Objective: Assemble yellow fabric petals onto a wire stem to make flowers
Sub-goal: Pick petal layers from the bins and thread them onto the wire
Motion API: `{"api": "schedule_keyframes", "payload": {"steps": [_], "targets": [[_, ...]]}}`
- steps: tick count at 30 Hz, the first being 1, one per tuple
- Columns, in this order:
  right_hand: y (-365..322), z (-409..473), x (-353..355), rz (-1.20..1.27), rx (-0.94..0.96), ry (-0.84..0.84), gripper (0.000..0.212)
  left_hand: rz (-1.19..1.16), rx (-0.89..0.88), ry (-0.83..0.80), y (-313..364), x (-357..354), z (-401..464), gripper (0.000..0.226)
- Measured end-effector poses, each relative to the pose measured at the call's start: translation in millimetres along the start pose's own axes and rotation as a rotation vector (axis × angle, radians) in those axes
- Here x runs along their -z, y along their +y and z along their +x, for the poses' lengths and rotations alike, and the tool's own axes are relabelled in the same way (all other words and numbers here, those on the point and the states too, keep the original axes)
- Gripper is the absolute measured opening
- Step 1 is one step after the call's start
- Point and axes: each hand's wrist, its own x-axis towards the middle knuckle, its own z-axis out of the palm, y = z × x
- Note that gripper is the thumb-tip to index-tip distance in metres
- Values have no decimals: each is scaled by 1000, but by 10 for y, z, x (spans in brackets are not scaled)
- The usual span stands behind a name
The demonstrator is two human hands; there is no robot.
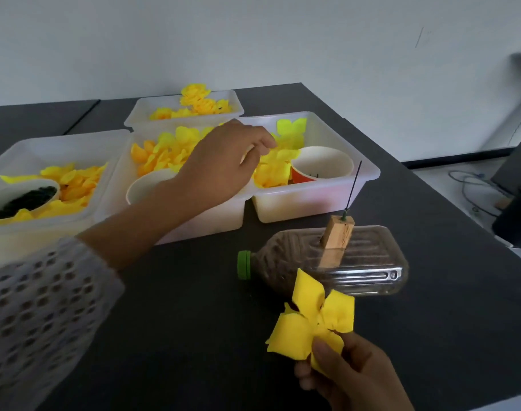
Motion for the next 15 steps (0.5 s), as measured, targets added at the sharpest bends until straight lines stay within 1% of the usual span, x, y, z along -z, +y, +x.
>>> {"api": "schedule_keyframes", "payload": {"steps": [2,5,8,10,12,13,15], "targets": [[-10,22,-33,-88,3,-7,18,-159,16,-17,153,174,-207,21],[-7,58,-119,-196,22,-51,16,-306,-18,-198,458,319,-538,20],[4,84,-201,-228,109,-39,21,-389,-101,-359,720,377,-811,18],[-6,85,-248,-271,208,-11,24,-324,-159,-502,817,367,-923,20],[-11,93,-283,-338,305,18,34,-172,-150,-646,851,316,-1011,30],[-9,101,-302,-360,346,36,37,-124,-100,-683,863,300,-1052,33],[13,113,-348,-369,411,57,37,-81,-33,-661,889,275,-1136,37]]}}
